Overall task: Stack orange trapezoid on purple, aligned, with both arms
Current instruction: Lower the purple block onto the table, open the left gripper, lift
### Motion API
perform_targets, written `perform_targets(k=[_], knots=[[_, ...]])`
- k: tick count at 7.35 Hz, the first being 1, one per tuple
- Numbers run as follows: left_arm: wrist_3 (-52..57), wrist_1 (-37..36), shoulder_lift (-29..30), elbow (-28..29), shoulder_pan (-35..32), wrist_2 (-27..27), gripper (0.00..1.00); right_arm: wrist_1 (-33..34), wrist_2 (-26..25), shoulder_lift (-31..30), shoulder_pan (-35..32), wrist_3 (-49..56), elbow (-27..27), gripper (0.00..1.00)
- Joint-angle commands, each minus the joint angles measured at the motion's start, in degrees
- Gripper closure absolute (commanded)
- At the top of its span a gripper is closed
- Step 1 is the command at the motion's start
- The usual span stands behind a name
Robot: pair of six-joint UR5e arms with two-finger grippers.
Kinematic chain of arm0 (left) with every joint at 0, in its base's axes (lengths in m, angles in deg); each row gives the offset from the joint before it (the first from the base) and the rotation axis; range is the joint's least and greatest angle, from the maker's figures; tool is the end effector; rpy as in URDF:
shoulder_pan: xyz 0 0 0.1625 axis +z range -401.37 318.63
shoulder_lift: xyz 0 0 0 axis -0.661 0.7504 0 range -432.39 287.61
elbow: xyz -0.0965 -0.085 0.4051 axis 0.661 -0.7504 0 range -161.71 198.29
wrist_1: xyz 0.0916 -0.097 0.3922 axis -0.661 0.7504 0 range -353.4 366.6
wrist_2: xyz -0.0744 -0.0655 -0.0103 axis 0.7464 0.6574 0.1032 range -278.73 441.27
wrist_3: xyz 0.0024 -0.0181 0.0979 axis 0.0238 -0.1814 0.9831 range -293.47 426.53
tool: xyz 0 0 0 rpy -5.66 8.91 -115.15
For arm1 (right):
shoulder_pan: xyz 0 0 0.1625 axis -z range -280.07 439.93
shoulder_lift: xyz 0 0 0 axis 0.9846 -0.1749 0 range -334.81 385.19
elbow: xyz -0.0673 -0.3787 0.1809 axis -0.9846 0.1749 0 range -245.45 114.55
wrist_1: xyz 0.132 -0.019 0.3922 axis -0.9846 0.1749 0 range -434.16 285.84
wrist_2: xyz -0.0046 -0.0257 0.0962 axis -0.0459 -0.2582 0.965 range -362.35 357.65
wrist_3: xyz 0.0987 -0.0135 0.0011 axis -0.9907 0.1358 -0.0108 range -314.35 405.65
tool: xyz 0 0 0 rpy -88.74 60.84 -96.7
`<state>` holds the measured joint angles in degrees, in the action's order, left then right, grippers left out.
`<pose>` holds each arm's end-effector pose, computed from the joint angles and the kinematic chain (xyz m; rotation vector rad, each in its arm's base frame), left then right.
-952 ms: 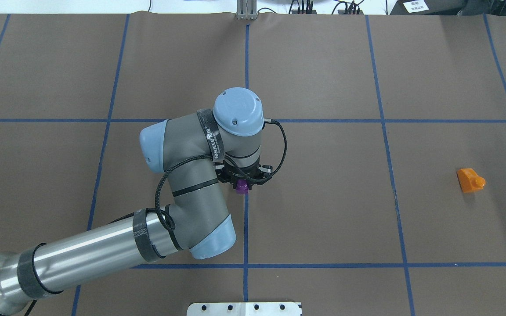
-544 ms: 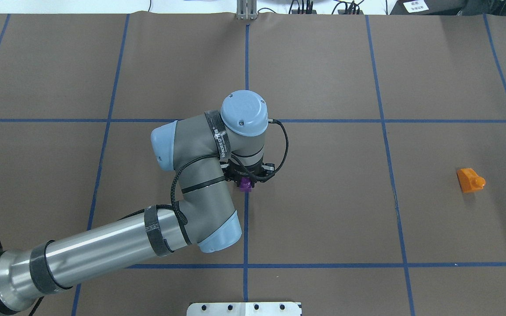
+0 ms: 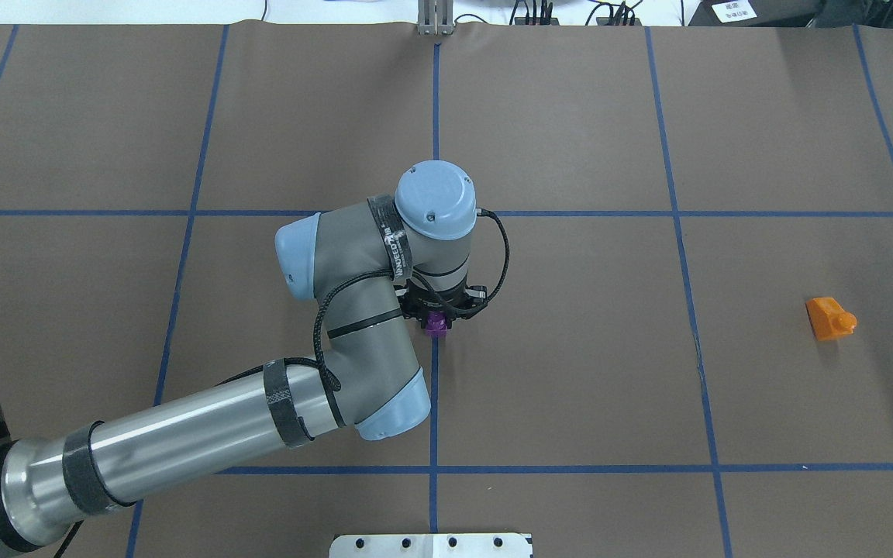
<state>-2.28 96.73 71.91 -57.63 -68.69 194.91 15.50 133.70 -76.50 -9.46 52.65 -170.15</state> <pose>0.6499 -0.4407 0.1623 -0.0754 0.7945 0.0441 0.0571 -0.4098 0.6213 0.1000 -0.7999 -0.1491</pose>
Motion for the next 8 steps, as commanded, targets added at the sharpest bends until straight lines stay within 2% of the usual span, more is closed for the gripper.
perform_targets(k=[1, 2, 3, 4, 5, 6, 8], knots=[[-0.2, 0.1, 0.0, 0.2, 0.0, 0.0, 0.96, 0.0, 0.1, 0.0, 0.0, 0.0, 0.0, 0.00], [-0.1, 0.1, 0.0, 0.2, 0.0, 0.0, 0.72, 0.0, 0.1, 0.0, 0.0, -0.1, 0.0, 0.00], [0.0, 0.1, 0.0, 0.2, 0.0, 0.0, 0.54, 0.0, 0.1, 0.0, 0.0, -0.1, -0.1, 0.00], [0.2, 0.3, 0.0, 0.2, 0.0, 0.0, 0.26, 0.0, 0.1, 0.0, 0.0, -0.1, 0.0, 0.00], [0.0, 0.6, 0.0, 0.2, 0.0, 0.0, 0.21, 0.1, 0.1, 0.0, 0.1, -0.1, 0.1, 0.00], [0.0, 0.6, 0.0, 0.2, -0.1, 0.0, 0.00, 0.0, 0.1, 0.0, 0.1, -0.1, 0.1, 0.00], [-0.1, 0.6, 0.1, -3.1, -1.6, 0.7, 0.00, 0.0, 0.0, 0.1, 0.1, 0.0, 0.2, 0.00]])
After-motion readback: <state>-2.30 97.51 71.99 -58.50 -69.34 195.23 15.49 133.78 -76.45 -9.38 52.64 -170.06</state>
